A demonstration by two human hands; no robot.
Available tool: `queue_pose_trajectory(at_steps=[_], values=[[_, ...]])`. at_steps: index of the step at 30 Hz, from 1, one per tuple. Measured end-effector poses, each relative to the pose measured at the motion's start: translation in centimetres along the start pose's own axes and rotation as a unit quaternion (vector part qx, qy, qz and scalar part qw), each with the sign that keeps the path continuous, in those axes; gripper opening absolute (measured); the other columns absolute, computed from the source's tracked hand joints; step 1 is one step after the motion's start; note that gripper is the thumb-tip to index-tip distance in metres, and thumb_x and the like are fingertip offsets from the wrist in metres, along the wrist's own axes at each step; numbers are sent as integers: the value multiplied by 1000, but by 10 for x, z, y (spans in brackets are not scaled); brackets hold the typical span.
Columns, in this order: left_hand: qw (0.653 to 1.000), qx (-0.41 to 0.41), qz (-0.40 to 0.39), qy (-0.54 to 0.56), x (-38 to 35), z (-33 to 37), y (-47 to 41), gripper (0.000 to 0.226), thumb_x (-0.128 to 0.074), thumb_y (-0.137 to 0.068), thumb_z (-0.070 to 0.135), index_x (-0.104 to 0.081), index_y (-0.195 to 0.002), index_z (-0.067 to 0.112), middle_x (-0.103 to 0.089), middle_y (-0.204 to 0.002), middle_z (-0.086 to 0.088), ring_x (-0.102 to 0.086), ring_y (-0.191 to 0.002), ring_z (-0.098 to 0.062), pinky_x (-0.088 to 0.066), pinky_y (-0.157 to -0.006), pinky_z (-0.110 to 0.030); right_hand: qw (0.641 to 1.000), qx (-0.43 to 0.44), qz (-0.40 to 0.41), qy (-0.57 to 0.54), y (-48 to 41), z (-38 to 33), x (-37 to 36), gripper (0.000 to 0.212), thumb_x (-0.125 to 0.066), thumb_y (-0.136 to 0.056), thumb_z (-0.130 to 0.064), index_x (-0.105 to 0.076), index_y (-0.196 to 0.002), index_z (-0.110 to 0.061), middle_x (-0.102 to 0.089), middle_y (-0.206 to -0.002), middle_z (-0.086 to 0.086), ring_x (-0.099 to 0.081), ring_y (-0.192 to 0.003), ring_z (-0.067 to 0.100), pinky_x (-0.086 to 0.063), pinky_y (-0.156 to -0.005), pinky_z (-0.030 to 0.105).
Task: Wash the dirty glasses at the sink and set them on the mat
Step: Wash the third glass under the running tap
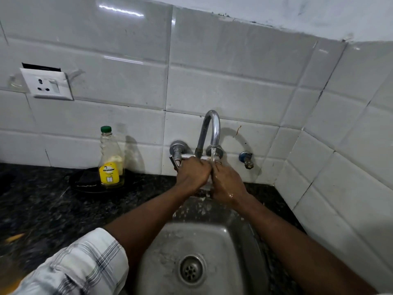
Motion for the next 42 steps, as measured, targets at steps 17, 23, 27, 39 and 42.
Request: queue_pose_trajectory(at_steps=[17, 23, 27, 39, 42], values=[[967, -224, 16, -123, 19, -7, 9, 52, -35, -95, 51, -67, -108, 12, -72, -100, -12, -65, -92, -29, -51, -81, -37, 947, -146, -89, -274, 0, 0, -4, 70, -83, -56, -35, -58, -119, -20, -70, -97, -6, -69, -88, 14, -55, -73, 25], [988, -132, -12, -77, 11, -4, 11, 49, -32, -103, 46, -61, -79, 16, -61, -68, 3, -60, -62, -9, -53, -69, -30, 955, -124, -56, -262, 7, -8, -14, 100, -84, -67, -44, -22, -144, -28, -64, -119, -4, -66, -100, 17, -56, -86, 34], [997, -80, -16, 8, 16, 1, 10, 54, -35, -105, 47, -59, -69, 15, -59, -63, 0, -58, -57, -12, -40, -54, -24, 873, -141, -89, -458, 20, -4, -23, 107, -91, -63, -22, -21, -140, -45, -60, -126, -9, -64, -109, 9, -54, -96, 37], [905, 296, -78, 296, 17, -49, 11, 31, -44, -97, 22, -64, -96, 0, -69, -73, -14, -54, -53, -21, -45, -50, -26, 831, -276, 147, -460, 3, -2, 6, 80, -93, -58, -33, -41, -118, -21, -62, -112, -1, -63, -96, 14, -55, -81, 28], [900, 308, -105, 292, 15, -50, 17, 27, -43, -96, 21, -63, -89, 4, -66, -63, -9, -55, -53, -20, -46, -51, -26, 896, -203, 83, -387, 3, -8, 5, 79, -93, -59, -32, -44, -120, -22, -62, -108, -6, -59, -92, 8, -48, -82, 22]])
Point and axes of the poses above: each hand's wrist, its own y-axis away from the middle knuckle, its own x-axis out of the back of the hand, z = x × y, the point moved 3 cm from there along -y, towards the middle knuckle
